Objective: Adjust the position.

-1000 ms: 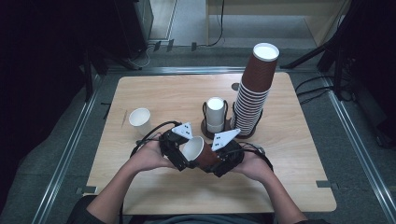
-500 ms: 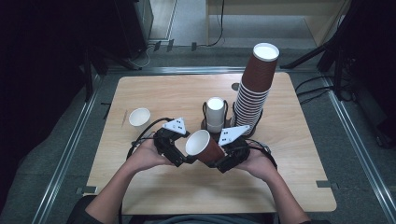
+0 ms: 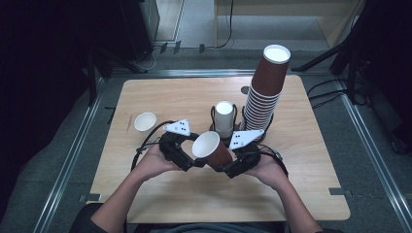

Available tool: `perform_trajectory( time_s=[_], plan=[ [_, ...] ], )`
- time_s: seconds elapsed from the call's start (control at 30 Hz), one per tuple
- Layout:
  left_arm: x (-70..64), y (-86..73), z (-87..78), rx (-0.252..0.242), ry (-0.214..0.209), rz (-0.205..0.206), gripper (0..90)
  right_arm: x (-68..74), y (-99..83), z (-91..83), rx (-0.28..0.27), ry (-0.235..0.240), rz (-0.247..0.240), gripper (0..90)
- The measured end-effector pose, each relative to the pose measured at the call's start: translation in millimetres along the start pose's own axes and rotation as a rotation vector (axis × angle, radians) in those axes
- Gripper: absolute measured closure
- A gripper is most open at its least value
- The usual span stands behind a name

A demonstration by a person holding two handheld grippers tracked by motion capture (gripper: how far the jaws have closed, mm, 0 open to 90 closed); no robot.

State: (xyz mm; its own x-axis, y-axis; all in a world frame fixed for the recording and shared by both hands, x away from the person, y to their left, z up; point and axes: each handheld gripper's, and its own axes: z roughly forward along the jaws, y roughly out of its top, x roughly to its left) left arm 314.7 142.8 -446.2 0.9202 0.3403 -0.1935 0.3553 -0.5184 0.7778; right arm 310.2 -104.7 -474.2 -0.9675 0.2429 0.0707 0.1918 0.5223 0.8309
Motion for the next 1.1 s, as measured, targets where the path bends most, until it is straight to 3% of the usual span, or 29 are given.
perform_trajectory(
  time_s=[0.4, 0.53, 0.7, 0.87, 0.97, 1.1],
  plan=[
    [-3.3, 2.1, 10.2, -0.048, -0.015, -0.032, 0.0, 4.2, 0.9, 12.4, 0.006, 0.029, -0.003, 19.1],
    [-5.2, 2.2, 8.2, -0.074, 0.002, -0.021, 5.6, 4.4, 1.0, 13.1, 0.000, 0.030, -0.005, 19.3],
    [-6.4, 2.8, 7.4, -0.073, 0.011, -0.011, 8.3, 4.2, 0.9, 12.7, 0.000, 0.029, -0.005, 19.3],
    [-4.1, 2.6, 5.4, -0.077, -0.004, -0.037, 9.4, 3.4, 1.0, 12.4, -0.001, 0.038, 0.021, 18.9],
    [-0.3, 1.8, -0.1, -0.081, 0.015, -0.055, 9.8, 0.5, 1.2, 10.3, 0.019, 0.062, 0.069, 13.8],
    [3.6, 0.0, -4.5, -0.076, 0.035, -0.065, 9.8, 0.4, 0.2, 4.7, 0.034, 0.050, 0.071, 13.8]
  ],
)
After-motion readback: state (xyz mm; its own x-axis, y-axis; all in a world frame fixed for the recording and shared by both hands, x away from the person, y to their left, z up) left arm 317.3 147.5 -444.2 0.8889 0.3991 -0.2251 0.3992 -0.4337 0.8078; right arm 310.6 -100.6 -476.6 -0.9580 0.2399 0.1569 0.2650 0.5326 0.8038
